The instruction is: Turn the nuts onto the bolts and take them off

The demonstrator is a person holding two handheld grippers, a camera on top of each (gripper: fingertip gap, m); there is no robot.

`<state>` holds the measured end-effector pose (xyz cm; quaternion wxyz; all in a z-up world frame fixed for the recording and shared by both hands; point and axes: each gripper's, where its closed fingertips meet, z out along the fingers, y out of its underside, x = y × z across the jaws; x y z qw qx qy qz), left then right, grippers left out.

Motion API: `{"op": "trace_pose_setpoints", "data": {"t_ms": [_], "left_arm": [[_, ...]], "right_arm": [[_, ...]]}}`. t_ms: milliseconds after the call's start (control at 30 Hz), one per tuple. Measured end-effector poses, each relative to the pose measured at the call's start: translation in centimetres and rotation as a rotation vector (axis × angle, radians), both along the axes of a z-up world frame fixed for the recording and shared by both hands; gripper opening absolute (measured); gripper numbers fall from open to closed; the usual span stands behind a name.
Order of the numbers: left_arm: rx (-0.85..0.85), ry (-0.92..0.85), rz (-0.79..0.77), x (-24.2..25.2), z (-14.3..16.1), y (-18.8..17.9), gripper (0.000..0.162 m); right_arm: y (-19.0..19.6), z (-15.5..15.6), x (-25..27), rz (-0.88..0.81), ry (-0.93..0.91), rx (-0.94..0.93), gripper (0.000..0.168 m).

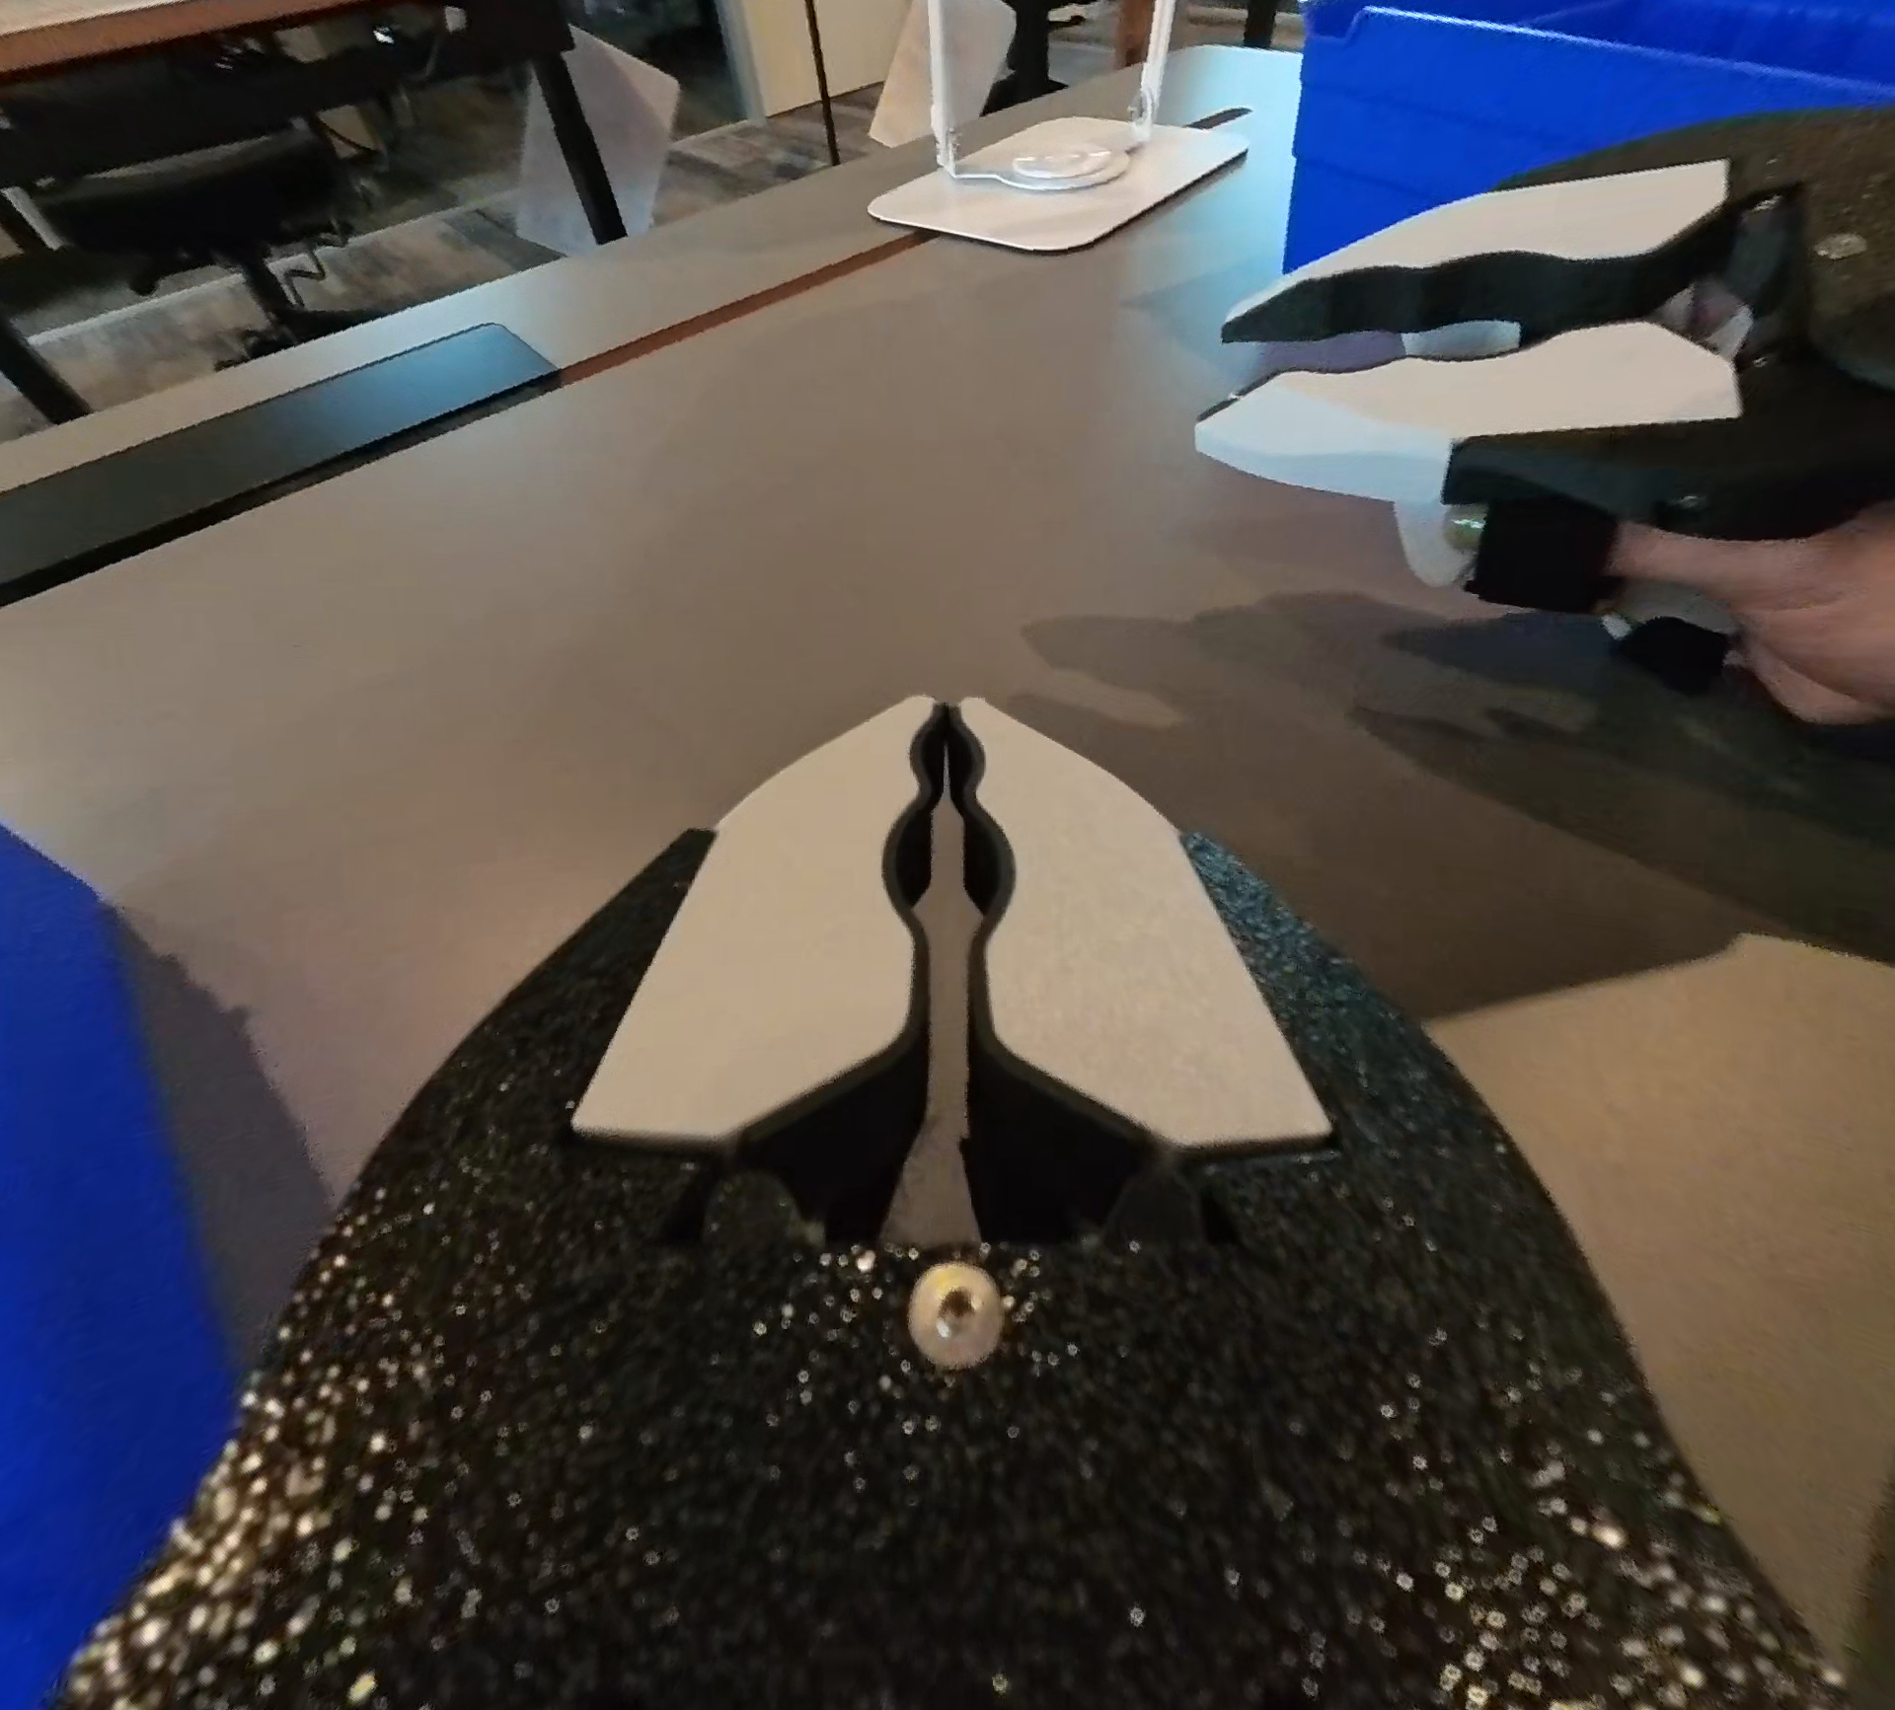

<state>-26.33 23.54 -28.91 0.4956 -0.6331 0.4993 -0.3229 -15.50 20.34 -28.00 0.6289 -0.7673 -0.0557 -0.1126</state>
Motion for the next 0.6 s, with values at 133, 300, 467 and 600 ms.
{"op": "trace_pose_setpoints", "data": {"t_ms": [133, 300, 467, 600], "left_arm": [[-0.018, 0.0, -0.019, 0.1, -0.1, -0.2, 0.0], [-0.01, -0.04, -0.079, 0.2, 0.7, -1.2, 0.0], [-0.047, -0.207, -0.268, -0.1, 6.0, -4.8, 0.0], [0.083, -0.299, -0.179, -3.6, 12.3, -3.2, 0.0]], "right_arm": [[0.0, 0.0, 0.0, 0.011, 0.017, 0.0, 0.031], [0.0, 0.0, -0.3, 0.029, 0.014, 0.003, 0.03], [-0.1, 0.6, -0.7, 0.049, 0.011, 0.028, 0.03], [-0.3, 1.1, -0.5, 0.04, -0.001, 0.049, 0.03]]}}
